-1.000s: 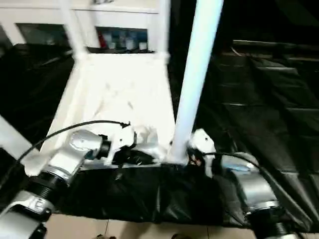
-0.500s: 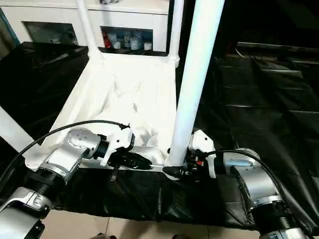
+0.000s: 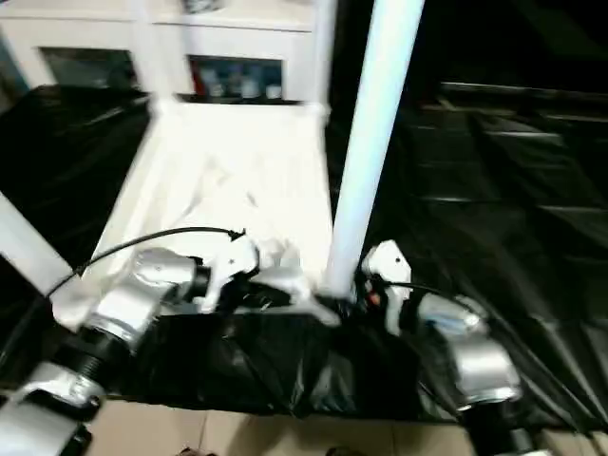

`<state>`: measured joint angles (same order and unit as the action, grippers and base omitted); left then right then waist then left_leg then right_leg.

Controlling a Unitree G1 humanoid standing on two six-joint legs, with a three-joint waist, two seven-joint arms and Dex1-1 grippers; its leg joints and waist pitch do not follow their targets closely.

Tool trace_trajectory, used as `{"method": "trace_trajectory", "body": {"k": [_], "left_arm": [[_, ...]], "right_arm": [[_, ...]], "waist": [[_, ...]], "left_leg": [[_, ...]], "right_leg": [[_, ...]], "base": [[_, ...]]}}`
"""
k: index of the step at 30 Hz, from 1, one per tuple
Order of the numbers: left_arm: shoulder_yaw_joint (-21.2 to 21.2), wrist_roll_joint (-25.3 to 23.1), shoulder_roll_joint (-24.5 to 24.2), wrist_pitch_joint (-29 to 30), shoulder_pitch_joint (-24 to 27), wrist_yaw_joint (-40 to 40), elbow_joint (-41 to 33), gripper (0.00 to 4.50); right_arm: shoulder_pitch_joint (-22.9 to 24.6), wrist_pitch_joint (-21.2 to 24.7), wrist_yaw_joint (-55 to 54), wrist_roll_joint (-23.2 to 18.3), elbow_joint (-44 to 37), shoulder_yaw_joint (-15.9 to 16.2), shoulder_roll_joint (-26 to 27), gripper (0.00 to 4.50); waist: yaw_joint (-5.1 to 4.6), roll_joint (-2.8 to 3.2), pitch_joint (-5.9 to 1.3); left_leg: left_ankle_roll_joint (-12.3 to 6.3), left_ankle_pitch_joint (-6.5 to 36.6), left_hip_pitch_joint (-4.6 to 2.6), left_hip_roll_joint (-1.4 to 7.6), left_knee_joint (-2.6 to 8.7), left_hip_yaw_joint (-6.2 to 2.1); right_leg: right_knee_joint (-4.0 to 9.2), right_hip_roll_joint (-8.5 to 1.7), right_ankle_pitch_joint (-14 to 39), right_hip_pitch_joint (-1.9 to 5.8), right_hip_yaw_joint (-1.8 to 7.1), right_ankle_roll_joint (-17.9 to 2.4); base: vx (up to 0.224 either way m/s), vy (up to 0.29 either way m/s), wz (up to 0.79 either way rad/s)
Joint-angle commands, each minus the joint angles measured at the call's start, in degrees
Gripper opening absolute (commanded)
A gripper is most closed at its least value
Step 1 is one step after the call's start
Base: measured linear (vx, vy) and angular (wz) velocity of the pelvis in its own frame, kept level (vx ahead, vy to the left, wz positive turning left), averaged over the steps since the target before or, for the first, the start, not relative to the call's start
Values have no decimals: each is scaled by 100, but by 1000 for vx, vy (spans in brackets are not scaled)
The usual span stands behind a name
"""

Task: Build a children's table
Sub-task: Rotate leg to tighten

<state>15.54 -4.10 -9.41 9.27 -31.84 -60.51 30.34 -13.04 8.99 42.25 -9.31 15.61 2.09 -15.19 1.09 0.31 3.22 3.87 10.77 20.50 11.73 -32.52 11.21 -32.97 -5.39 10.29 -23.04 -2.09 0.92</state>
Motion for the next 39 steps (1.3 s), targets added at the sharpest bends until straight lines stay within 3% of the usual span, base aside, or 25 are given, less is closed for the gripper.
{"method": "trace_trajectory", "body": {"k": [1, 3, 5, 7, 9, 10, 11, 15, 16, 17, 18, 21, 24, 27, 28, 29, 31, 37, 39], "left_arm": [[186, 48, 520, 194, 148, 553, 193, 0], [225, -41, 743, 243, 134, 896, 275, 0], [259, -101, 854, 282, 135, 1094, 293, 0], [290, -138, 937, 313, 148, 1204, 275, 0], [317, -150, 980, 354, 208, 1203, 180, 0], [325, -161, 973, 375, 242, 1189, 128, 0], [335, -168, 959, 383, 265, 1162, 91, 0], [363, -152, 882, 317, 323, 1051, 8, 0], [364, -145, 875, 304, 329, 1033, 0, 0], [363, -137, 864, 297, 342, 1008, -21, 0], [364, -131, 839, 248, 351, 963, -30, 0], [375, -77, 668, 131, 375, 729, -74, 0], [418, -19, 443, 56, 429, 407, -191, 0], [479, 26, 208, -59, 475, 28, -287, 0], [538, 87, 11, -147, 502, -318, -375, 0], [564, 120, -102, -202, 510, -513, -415, 0], [592, 174, -296, -313, 500, -861, -443, 0], [646, 102, -646, -619, 352, -1351, -274, 0], [691, 101, -759, -729, 279, -1504, -203, 0]], "right_arm": [[-28, 17, -543, 322, 219, 417, 436, 261], [-181, 4, -1391, 455, 430, 261, 822, 261], [-264, 23, -1790, 531, 492, 209, 1035, 261], [-330, -4, -2080, 684, 501, 256, 1204, 260], [-347, -84, -2139, 836, 465, 396, 1292, 260], [-325, -178, -2129, 853, 435, 420, 1305, 316], [-302, -248, -2107, 827, 405, 412, 1316, 330], [-239, -396, -1915, 691, 369, 326, 1204, 367], [-234, -412, -1879, 687, 371, 325, 1179, 367], [-227, -443, -1826, 664, 378, 328, 1132, 377], [-219, -455, -1739, 623, 363, 322, 1072, 387], [-186, -487, -1253, 504, 202, 364, 807, 406], [-128, -543, -642, 464, 35, 473, 499, 441], [-35, -498, 70, 248, -174, 535, 161, 441], [30, -419, 589, 62, -330, 561, -115, 441], [65, -380, 878, -39, -413, 574, -278, 441], [123, -216, 1420, -248, -566, 602, -582, 441], [172, -6, 2458, -422, -743, 767, -1257, 441], [116, 102, 2781, -491, -750, 827, -1463, 415]], "waist": [[-10, -99, -165], [-53, -98, -169], [-97, -90, -171], [-90, -70, -185], [-87, -64, -201], [-83, -66, -205], [-78, -25, -193], [-57, -14, -225], [-64, -49, -232], [-48, -17, -235], [-47, -37, -245], [-32, -8, -255], [-21, -7, -250], [6, -9, -245], [21, -61, -255], [47, -34, -254], [67, -41, -248], [99, -74, -251], [112, -80, -243]], "left_leg": [[-57, 1989, 14, 114, 481, -99], [-54, 2020, -1, 107, 472, -91], [-11, 1996, 15, 99, 491, -109], [-89, 1953, 1, 92, 469, -76], [-118, 1840, 35, 88, 477, -80], [-135, 1823, 28, 92, 474, -75], [-158, 1829, 28, 92, 476, -66], [-229, 1615, 33, 100, 458, -50], [-252, 1558, 40, 95, 449, -42], [-285, 1487, 36, 104, 447, -44], [-324, 1408, 33, 103, 430, -31], [-410, 1271, 42, 101, 415, -27], [-447, 1287, 40, 106, 414, -25], [-501, 1357, 32, 123, 419, -26], [-520, 1352, 31, 123, 411, -21], [-522, 1350, 22, 135, 421, -35], [-561, 1358, 22, 136, 420, -31], [-606, 1142, -20, 157, 381, 1], [-624, 1079, -16, 158, 374, 4]], "right_leg": [[528, -228, 2889, 136, 136, -769], [538, -215, 2890, 90, 154, -735], [541, -206, 2847, 108, 137, -699], [542, -186, 2595, 90, 156, -721], [516, -187, 2416, 130, 150, -743], [514, -186, 2358, 130, 151, -753], [520, -184, 2267, 125, 153, -788], [466, -172, 1798, 159, 156, -967], [459, -168, 1722, 168, 155, -981], [444, -176, 1606, 175, 155, -1034], [436, -176, 1493, 180, 157, -1075], [409, -178, 1281, 208, 152, -1162], [420, -188, 1374, 217, 149, -1181], [430, -194, 1508, 211, 155, -1143], [426, -184, 1520, 215, 153, -1136], [413, -192, 1521, 224, 153, -1144], [407, -188, 1512, 217, 155, -1163], [348, -194, 991, 204, 170, -1405], [325, -187, 854, 214, 163, -1487]], "base": [[0, 0, 0], [0, 0, 0], [0, 0, 0], [0, 0, 0], [0, 0, 0], [0, 0, 0], [0, 0, 0], [0, 0, 0], [0, 0, 0], [0, 0, 0], [0, 0, 0], [0, 0, 0], [0, 0, 0], [0, 0, 0], [0, 0, 0], [0, 0, 0], [0, 0, 0], [0, 0, 0], [0, 0, 0]]}}
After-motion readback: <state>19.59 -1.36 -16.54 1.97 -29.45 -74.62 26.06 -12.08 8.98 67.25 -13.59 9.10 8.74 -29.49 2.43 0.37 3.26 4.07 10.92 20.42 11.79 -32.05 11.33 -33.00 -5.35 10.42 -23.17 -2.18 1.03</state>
